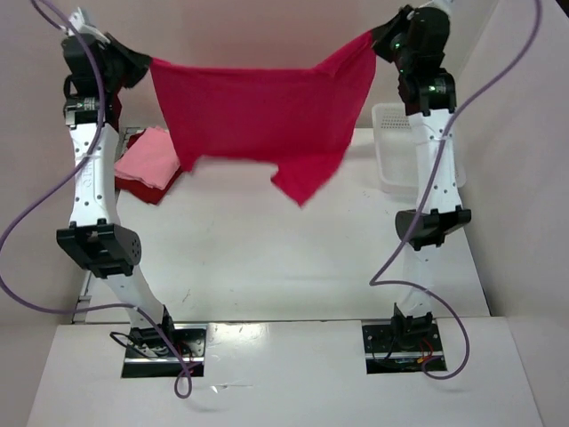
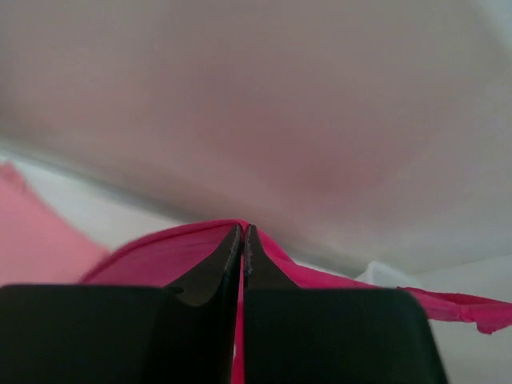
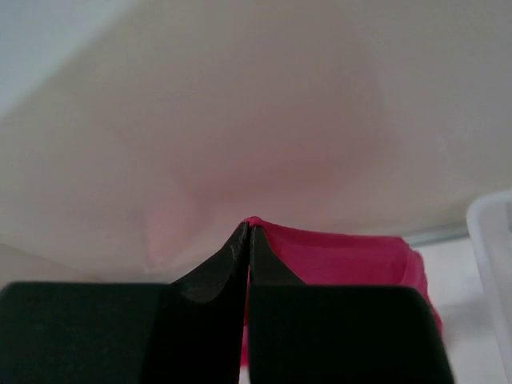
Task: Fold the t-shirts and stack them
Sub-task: Flatten out the tshirt
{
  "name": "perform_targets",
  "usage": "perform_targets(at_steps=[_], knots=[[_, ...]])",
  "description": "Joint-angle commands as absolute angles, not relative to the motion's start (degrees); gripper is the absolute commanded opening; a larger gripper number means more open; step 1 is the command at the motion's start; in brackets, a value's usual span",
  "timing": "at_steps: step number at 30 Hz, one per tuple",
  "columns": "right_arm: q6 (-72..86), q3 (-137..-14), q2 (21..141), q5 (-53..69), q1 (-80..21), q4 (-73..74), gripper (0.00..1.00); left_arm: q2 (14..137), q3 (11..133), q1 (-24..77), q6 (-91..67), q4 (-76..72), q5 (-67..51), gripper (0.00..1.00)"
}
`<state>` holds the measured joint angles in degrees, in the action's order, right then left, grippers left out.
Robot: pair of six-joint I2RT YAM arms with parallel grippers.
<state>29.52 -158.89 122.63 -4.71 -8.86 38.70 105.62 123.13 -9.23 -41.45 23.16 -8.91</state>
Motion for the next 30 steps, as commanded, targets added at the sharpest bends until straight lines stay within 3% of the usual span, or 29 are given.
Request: perform_targets(at_steps=[1, 4, 8, 11, 12, 15, 21, 24, 30], knots=[[30.85, -163.39, 113.56, -3.43, -8.53, 27.69, 0.0, 103.54, 130.16, -10.8, -42.63, 18.98, -9.66, 0.02], [30.85, -161.11, 111.19, -3.43, -8.53, 28.82, 0.0, 102.13, 129.64, -11.86, -42.63, 18.98, -9.14, 0.02], [30.15, -155.59, 109.25, -2.9, -8.53, 35.41, 0.0, 98.36, 120.26, -11.87, -42.63, 15.05, -9.84, 0.02], [29.44, -138.05, 102.68, -1.67, -8.53, 34.9, 0.0, 92.48, 106.91, -11.87, -42.63, 11.79, -10.37, 0.02], [29.44, -125.2, 96.83, -1.67, -8.53, 31.15, 0.0, 91.33, 103.57, -11.87, -42.63, 11.26, -10.37, 0.02], [29.44, -104.16, 89.49, -1.67, -8.53, 28.56, 0.0, 86.76, 90.47, -11.87, -42.63, 9.24, -10.37, 0.02], [31.37, -71.7, 75.43, -0.81, -8.53, 31.1, 0.0, 79.55, 66.94, -11.87, -42.01, 8.52, -10.2, 0.02], [32.95, -61.28, 69.53, 0.79, -8.53, 34.27, 0.0, 76.21, 57.0, -11.87, -41.48, 10.54, -10.2, 0.02], [38.23, -53.09, 61.01, 6.67, -8.53, 44.99, 0.0, 70.85, 46.41, -11.87, -41.48, 16.42, -10.9, 0.02]])
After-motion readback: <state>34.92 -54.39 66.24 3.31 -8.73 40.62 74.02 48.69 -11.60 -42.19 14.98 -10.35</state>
